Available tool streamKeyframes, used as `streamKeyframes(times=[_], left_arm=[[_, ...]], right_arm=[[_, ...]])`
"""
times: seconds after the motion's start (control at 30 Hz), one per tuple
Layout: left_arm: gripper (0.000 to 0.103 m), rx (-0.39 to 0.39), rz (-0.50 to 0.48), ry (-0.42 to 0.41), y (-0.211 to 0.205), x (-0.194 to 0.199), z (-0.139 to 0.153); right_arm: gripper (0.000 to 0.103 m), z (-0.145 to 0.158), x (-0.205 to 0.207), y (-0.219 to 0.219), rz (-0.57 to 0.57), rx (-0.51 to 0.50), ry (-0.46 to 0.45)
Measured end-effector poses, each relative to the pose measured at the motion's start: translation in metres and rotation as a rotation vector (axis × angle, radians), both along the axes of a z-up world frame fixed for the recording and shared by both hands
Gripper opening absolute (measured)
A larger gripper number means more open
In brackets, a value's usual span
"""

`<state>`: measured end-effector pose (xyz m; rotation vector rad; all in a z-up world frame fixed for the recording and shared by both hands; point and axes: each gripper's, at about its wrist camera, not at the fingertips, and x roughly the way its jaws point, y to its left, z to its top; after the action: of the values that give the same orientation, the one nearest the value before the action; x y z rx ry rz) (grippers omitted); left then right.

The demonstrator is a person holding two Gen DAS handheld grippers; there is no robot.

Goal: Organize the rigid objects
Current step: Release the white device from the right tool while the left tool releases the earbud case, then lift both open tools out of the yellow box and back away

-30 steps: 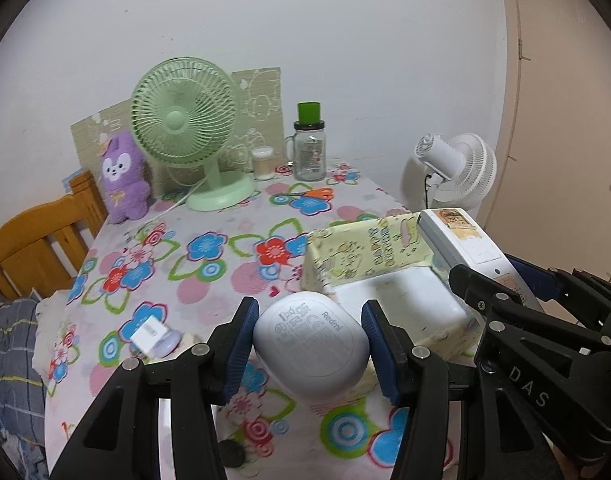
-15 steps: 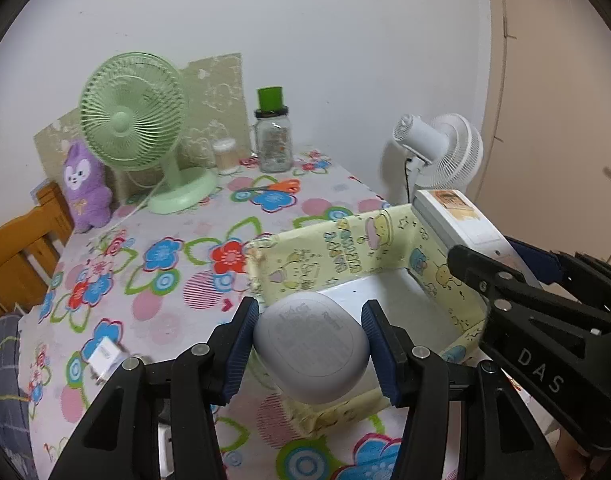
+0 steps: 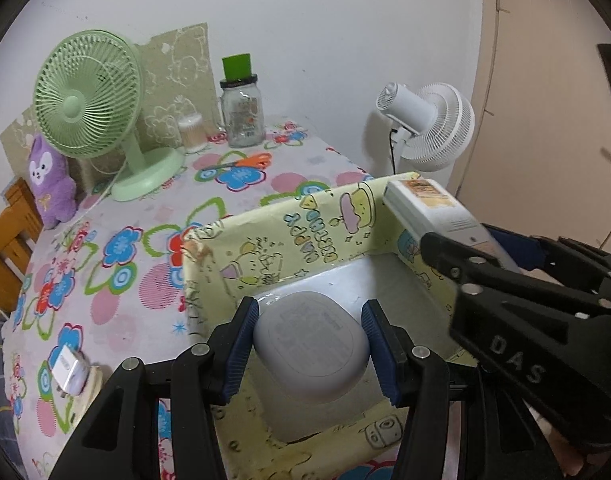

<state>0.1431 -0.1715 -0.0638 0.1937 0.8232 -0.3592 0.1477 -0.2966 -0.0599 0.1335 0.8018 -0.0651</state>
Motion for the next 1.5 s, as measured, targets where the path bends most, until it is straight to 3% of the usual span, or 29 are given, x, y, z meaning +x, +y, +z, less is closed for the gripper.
streamKeyframes(times=[0.43, 0.6, 0.8, 0.87, 1.07, 1.5], left_arm=[[0.057, 0.021, -0.012, 0.044, -0.008, 0.005, -0.011], [0.070, 0.034, -0.022, 0.042, -0.009, 0.003, -0.011], [0.075, 0.051, -0.022, 0.024, -0.010, -0.001, -0.010], [0.083, 0.051, -0.016, 0.014, -0.008, -0.001, -0.008], [0.093, 0.046, -0.026, 0.001, -0.006, -0.009, -0.004], [0.100, -0.034, -0.053, -0.025, 0.008, -0.036, 0.011]], right_arm=[[0.048, -0.010, 0.004, 0.013, 0.009, -0.099, -0.004], [0.048, -0.012, 0.005, 0.015, -0.002, -0.117, 0.003], [0.048, -0.016, 0.004, 0.014, -0.018, -0.072, 0.037], [0.050, -0.014, 0.003, 0.015, -0.023, -0.069, 0.035], [0.066, -0.007, -0.009, 0.020, -0.034, -0.082, 0.018], [0.086, 0.011, -0.040, 0.025, -0.077, -0.082, -0.043]])
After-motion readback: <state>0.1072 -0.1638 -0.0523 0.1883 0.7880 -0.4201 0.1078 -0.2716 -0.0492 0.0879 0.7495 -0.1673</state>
